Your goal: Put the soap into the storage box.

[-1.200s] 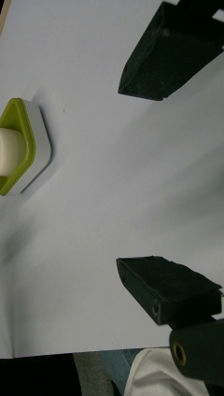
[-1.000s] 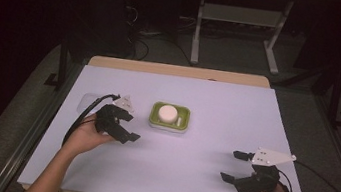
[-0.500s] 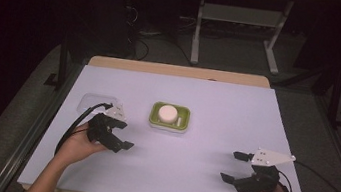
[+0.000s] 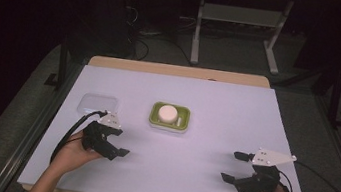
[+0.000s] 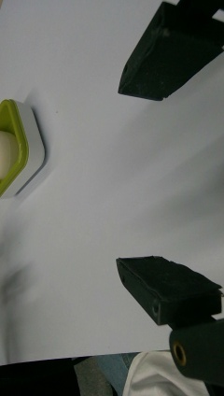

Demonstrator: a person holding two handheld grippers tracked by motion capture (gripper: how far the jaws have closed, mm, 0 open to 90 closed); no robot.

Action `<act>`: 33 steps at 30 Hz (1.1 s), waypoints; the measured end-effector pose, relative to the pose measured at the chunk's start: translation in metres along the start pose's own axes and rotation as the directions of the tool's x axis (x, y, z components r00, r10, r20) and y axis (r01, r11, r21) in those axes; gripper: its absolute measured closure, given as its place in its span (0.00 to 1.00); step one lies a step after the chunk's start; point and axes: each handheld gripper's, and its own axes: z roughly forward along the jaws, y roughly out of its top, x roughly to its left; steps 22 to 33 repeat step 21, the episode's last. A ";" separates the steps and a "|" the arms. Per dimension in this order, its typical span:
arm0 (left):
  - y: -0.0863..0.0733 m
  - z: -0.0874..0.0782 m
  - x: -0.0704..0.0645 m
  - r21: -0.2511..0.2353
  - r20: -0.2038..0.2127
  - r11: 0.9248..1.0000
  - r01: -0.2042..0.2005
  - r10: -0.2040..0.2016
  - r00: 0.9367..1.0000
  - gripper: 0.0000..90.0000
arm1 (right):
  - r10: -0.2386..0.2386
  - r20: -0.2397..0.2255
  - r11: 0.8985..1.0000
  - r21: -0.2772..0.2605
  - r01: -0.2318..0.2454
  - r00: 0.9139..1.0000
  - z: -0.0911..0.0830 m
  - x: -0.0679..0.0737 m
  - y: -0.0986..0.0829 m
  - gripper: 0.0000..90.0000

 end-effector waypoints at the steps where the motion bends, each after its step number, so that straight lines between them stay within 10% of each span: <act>1: -0.001 -0.001 0.000 -0.001 -0.002 1.000 -0.005 0.005 1.000 0.25 | 0.000 0.000 1.000 0.001 0.000 1.000 0.000 0.000 0.000 0.14; 33: -0.042 -0.002 -0.018 -0.056 -0.052 0.998 0.028 -0.031 0.998 0.24 | 0.006 -0.003 1.000 0.006 -0.006 1.000 0.001 0.002 -0.002 0.14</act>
